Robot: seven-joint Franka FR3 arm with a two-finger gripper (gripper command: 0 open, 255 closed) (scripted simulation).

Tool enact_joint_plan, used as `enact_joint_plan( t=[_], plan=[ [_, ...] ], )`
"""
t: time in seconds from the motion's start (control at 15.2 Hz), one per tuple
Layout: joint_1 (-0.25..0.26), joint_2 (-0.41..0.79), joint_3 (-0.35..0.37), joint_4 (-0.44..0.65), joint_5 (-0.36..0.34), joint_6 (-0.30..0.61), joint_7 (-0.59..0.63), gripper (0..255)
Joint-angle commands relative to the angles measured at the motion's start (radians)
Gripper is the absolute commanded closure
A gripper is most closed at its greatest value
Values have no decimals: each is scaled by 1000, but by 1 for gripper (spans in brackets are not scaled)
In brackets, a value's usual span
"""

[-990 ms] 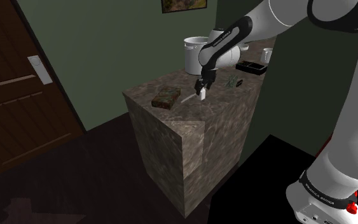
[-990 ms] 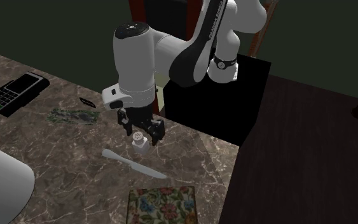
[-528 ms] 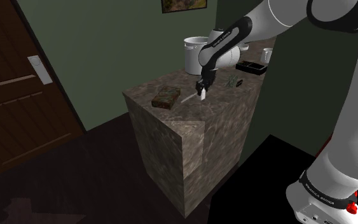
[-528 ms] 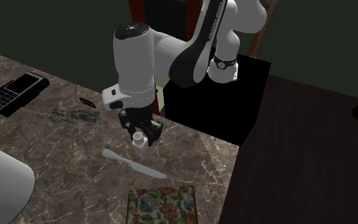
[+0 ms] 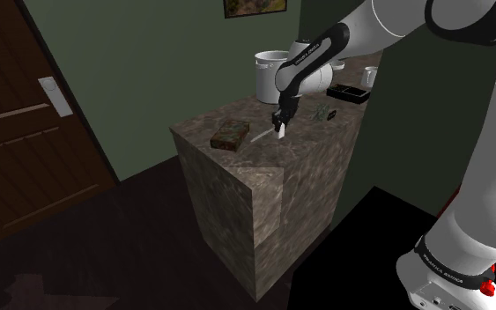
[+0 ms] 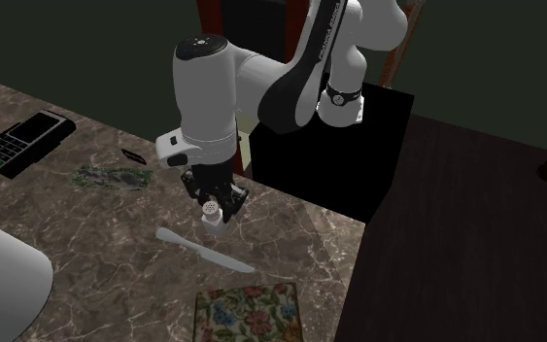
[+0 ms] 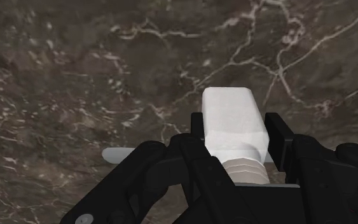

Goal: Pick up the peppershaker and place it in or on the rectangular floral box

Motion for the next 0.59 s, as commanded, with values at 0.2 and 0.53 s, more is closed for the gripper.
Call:
enact_joint_plan(
  t=[0.2, 0.53],
  plan=[
    [2, -24, -3, 11, -9, -35, 8, 255],
    [5, -61, -7, 34, -23, -95, 20, 255]
  ],
)
